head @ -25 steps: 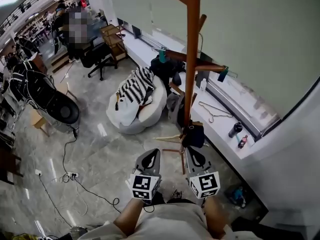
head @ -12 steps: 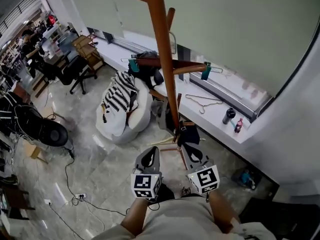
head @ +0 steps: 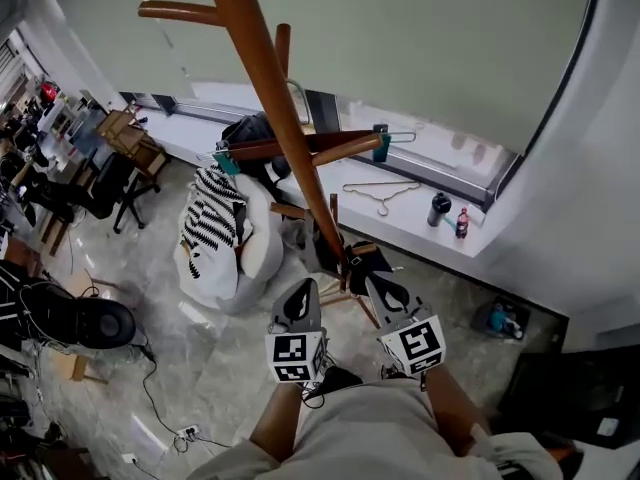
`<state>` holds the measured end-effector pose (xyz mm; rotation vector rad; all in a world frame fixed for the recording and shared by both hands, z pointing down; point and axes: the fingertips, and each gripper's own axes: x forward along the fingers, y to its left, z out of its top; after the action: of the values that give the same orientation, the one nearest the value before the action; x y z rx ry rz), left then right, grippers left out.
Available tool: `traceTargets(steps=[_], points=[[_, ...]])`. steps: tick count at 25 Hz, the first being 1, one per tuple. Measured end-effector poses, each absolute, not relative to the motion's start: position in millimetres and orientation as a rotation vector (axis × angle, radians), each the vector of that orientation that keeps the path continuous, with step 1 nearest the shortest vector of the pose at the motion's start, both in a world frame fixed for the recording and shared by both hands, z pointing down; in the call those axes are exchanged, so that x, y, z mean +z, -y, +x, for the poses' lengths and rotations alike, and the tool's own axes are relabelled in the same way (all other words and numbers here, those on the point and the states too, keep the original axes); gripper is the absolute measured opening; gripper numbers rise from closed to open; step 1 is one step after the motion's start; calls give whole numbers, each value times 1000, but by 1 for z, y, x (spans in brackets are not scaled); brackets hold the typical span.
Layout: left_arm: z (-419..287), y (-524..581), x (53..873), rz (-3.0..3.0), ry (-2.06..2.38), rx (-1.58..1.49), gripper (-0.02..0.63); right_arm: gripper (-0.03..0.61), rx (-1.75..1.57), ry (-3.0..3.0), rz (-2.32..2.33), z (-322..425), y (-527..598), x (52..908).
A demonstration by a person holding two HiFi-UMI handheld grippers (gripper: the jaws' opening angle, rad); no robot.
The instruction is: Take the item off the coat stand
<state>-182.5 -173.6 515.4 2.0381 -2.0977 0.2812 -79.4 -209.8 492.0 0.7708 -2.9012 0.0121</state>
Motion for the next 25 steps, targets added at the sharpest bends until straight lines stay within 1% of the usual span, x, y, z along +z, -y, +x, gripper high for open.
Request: traceTargets(steps=[11, 12, 15, 18, 21, 23, 25], points=[[-192, 207, 531, 2049, 2044, 383, 12, 5, 67, 2784, 985, -52, 231, 505], [-193, 211, 534, 2042, 2040, 390, 22, 5, 69, 2774, 1001, -50, 234, 507], [-194, 220, 539, 2037, 2018, 411, 105, 5, 90, 2755, 1048, -41, 239, 510], [-198, 224, 542, 2017, 2018, 403, 143, 5, 88, 2739, 1073, -34, 239, 511], [-201, 233, 550, 2025, 1981, 450, 200, 5, 79, 2721, 1098, -30, 238, 510], [-203, 239, 557, 2040, 1953, 512, 221, 5, 74, 2707, 1131, -24, 239, 509], [-206, 244, 564, 2047, 1937, 553, 229, 5, 78, 2688, 1175, -15, 241, 510]])
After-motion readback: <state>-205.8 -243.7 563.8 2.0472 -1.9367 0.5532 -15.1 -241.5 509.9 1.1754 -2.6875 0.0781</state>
